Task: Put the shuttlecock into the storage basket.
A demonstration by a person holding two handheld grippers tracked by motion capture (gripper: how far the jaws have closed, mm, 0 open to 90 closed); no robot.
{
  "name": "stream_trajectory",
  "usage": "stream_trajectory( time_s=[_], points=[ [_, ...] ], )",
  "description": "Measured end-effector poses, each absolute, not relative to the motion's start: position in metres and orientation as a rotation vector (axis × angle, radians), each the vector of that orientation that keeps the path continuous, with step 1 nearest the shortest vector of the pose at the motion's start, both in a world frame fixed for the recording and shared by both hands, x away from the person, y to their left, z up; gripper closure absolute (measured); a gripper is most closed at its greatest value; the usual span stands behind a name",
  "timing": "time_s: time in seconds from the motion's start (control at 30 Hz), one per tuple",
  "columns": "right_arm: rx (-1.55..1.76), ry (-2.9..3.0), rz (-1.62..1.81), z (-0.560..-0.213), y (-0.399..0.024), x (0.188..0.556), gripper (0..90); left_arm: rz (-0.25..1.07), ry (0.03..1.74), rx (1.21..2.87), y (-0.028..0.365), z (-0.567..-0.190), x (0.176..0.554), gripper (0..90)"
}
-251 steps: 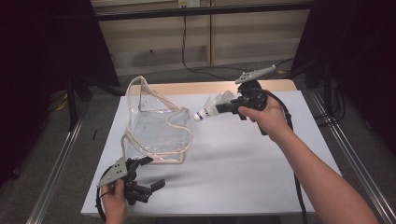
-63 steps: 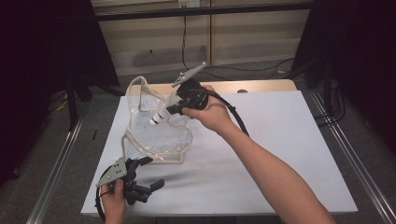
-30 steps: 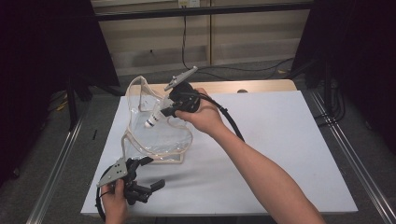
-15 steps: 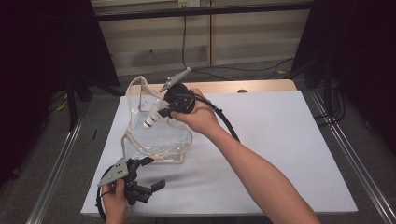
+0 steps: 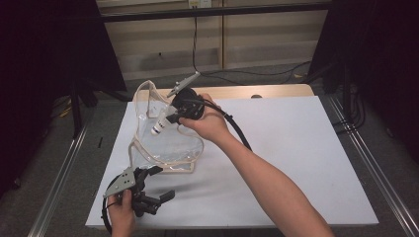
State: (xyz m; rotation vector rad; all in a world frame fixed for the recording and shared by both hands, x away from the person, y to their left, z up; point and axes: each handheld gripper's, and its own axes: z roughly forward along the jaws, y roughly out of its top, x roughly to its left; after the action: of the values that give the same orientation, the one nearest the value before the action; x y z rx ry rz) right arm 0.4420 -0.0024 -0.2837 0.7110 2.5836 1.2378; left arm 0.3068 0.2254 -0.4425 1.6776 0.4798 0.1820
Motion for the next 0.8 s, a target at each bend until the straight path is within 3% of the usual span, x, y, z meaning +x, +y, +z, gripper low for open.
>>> stream_trajectory(
  time_s=[0.8],
  points=[
    [0.664,2.611,1.188,-0.293,0.017,0.441,87.3,0.182,0.478,1.678,0.226,-0.443,0.307,2.0]
  ],
)
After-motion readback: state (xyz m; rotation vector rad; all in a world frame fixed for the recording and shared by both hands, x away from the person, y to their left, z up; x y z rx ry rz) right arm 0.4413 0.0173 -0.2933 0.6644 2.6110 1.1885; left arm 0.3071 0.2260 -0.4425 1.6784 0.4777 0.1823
